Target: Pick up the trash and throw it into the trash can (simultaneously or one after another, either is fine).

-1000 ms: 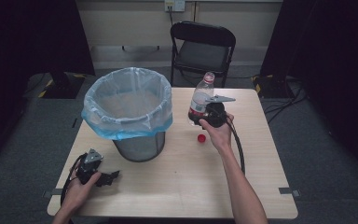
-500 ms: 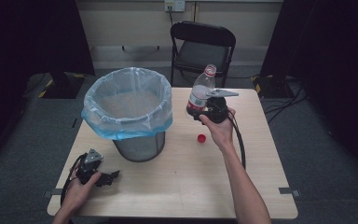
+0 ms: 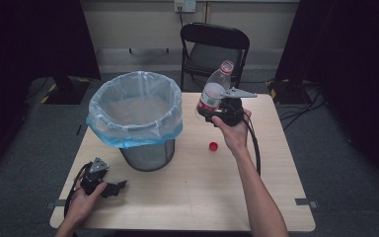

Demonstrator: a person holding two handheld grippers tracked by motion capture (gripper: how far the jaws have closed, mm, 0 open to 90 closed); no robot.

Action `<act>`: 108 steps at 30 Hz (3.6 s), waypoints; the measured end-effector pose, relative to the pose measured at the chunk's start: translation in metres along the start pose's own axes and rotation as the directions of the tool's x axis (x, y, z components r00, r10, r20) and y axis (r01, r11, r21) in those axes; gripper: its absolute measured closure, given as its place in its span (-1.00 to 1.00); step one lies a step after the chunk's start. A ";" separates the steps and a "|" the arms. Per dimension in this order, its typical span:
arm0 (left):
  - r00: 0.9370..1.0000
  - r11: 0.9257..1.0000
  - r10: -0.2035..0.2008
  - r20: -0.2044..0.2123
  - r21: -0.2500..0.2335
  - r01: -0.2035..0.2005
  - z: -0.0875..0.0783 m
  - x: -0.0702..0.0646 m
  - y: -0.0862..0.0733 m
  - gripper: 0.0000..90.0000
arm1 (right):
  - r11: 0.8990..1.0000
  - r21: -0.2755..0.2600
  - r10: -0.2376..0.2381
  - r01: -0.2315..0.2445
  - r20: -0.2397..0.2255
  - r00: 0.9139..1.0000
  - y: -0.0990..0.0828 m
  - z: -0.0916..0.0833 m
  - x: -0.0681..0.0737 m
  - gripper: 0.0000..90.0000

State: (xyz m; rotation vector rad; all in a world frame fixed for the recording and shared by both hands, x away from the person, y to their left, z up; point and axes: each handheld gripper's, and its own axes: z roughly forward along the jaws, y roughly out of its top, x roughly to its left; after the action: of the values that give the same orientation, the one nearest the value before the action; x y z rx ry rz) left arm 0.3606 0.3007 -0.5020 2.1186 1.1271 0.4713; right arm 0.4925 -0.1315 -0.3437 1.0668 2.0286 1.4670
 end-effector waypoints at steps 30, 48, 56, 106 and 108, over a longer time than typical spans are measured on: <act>1.000 1.000 0.000 0.000 0.000 0.000 0.000 0.000 0.000 -1.00 | 0.980 -0.196 -0.025 0.018 -0.035 0.999 0.059 -0.018 0.025 -0.34; 1.000 1.000 0.000 0.000 0.000 0.000 0.000 0.000 0.000 -1.00 | 0.955 -0.296 -0.059 0.034 -0.076 0.995 0.087 -0.024 0.045 -0.34; 1.000 1.000 0.000 0.000 0.000 0.000 0.000 0.000 0.000 -1.00 | 0.953 -0.303 -0.064 0.020 -0.137 0.988 0.097 -0.023 0.055 -0.34; 1.000 1.000 0.001 -0.001 0.002 -0.001 0.000 0.000 0.000 -1.00 | 0.983 -0.184 -0.081 0.010 -0.383 0.920 0.098 0.023 0.108 -0.53; 1.000 1.000 -0.003 0.001 0.001 0.003 0.000 0.000 0.000 -1.00 | 0.983 -0.181 -0.076 0.008 -0.374 0.924 0.098 0.022 0.106 -0.54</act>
State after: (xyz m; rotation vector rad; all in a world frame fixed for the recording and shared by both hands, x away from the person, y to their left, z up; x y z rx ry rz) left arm 0.3603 0.3007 -0.5021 2.1176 1.1298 0.4679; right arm 0.4753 -0.0206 -0.2498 0.7010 2.1018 1.9103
